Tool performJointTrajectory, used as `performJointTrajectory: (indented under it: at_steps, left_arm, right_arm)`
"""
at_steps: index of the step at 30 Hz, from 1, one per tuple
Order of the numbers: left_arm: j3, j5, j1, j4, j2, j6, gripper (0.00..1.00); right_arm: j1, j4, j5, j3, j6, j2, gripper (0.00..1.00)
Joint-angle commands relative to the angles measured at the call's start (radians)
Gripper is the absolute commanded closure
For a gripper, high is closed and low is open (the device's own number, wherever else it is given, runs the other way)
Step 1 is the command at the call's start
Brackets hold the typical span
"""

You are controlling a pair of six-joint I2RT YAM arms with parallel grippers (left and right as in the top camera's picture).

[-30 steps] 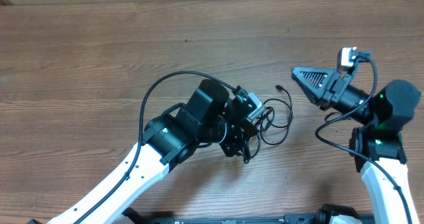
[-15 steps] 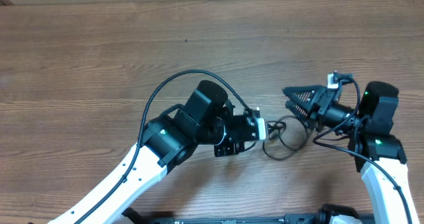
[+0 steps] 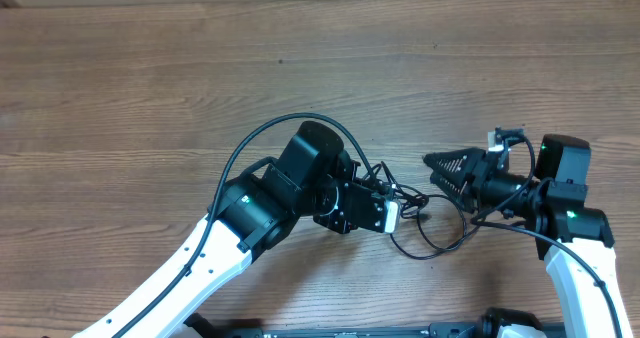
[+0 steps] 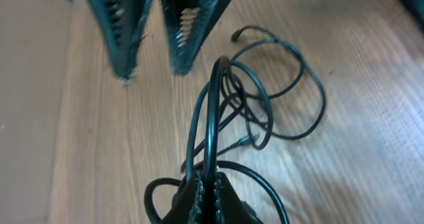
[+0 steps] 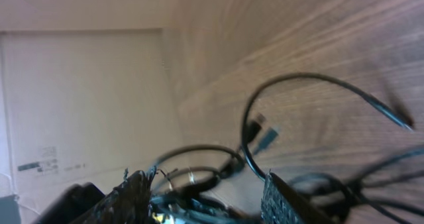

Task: Untangle cables
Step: 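Move the open right gripper back to the bundle held by the left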

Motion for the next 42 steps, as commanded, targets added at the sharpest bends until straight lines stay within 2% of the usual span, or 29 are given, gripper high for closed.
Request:
performJointTrajectory:
  at_steps: [1, 12, 18, 22, 31, 42]
  left_arm:
    - [0.017, -0.072, -0.006, 0.005, -0.024, 0.039, 0.96]
    - [0.017, -0.056, -0.006, 0.058, -0.024, 0.045, 0.96]
    - [0.017, -0.031, -0.006, 0.092, -0.024, 0.044, 0.96]
    - [0.017, -0.031, -0.006, 0.105, -0.024, 0.044, 0.96]
    - [0.017, -0.031, -0.006, 0.151, -0.024, -0.004, 0.96]
    - [0.017, -0.032, -0.006, 0.271, -0.024, -0.092, 0.96]
  right_arm:
    - [-0.001, -0.071, 0.009, 0.011, -0.126, -0.010, 0.48]
    - [0.011, -0.200, 0.009, 0.011, -0.210, -0.010, 0.48]
    - [0.097, -0.196, 0.019, 0.011, -0.209, -0.010, 0.49]
    - [0.168, -0.197, 0.084, 0.011, -0.209, -0.010, 0.63]
    - [0.282, -0.206, 0.210, 0.011, -0.209, -0.010, 0.62]
    - [0.293, -0.238, 0.270, 0.011, -0.209, -0.010, 0.62]
